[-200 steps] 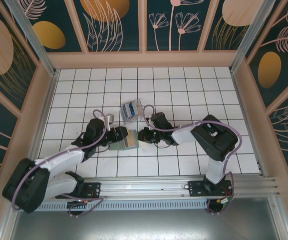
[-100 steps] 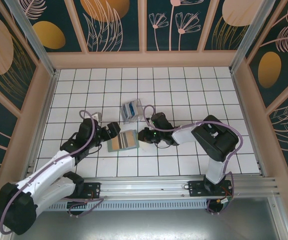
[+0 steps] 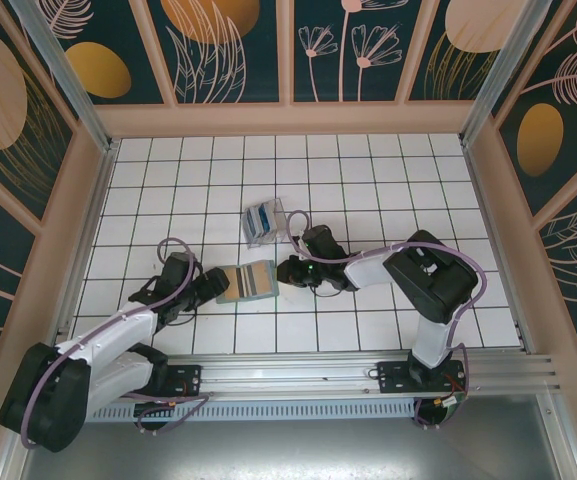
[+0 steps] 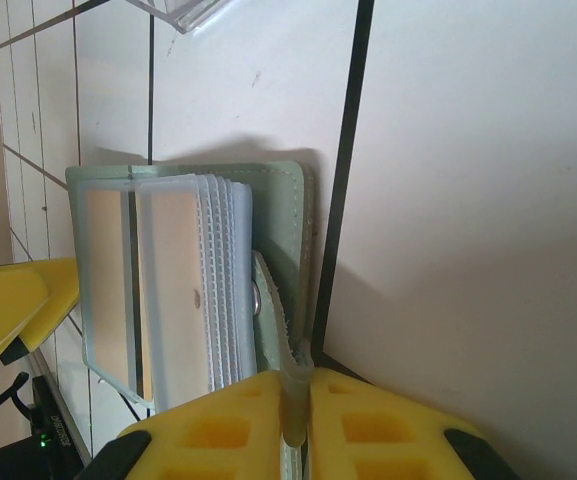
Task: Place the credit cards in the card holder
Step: Close the card holder at the center of the table.
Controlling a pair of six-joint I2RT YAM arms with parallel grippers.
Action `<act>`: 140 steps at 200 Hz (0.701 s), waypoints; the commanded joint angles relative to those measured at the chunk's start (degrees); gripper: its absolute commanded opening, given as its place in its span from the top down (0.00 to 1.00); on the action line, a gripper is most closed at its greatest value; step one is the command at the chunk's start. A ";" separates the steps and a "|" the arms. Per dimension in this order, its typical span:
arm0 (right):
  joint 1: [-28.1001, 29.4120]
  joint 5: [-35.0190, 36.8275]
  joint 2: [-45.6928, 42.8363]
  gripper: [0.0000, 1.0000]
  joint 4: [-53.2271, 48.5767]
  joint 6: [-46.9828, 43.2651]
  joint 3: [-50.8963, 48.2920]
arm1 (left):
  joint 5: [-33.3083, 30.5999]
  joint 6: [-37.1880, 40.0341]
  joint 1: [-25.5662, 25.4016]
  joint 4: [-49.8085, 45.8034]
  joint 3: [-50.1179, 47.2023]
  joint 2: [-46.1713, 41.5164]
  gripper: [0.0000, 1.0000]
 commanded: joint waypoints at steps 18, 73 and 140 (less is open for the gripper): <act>0.84 -2.43 2.01 0.86 1.93 0.31 1.50 | 18.23 0.14 -1.04 18.86 -1.13 2.79 0.29; 1.43 -3.81 3.30 0.87 4.23 1.14 2.71 | 18.95 1.04 -1.04 21.18 0.14 -3.24 0.37; 1.80 -5.20 4.81 0.86 7.77 2.73 3.26 | 20.66 1.67 -1.21 34.33 -1.43 5.07 0.44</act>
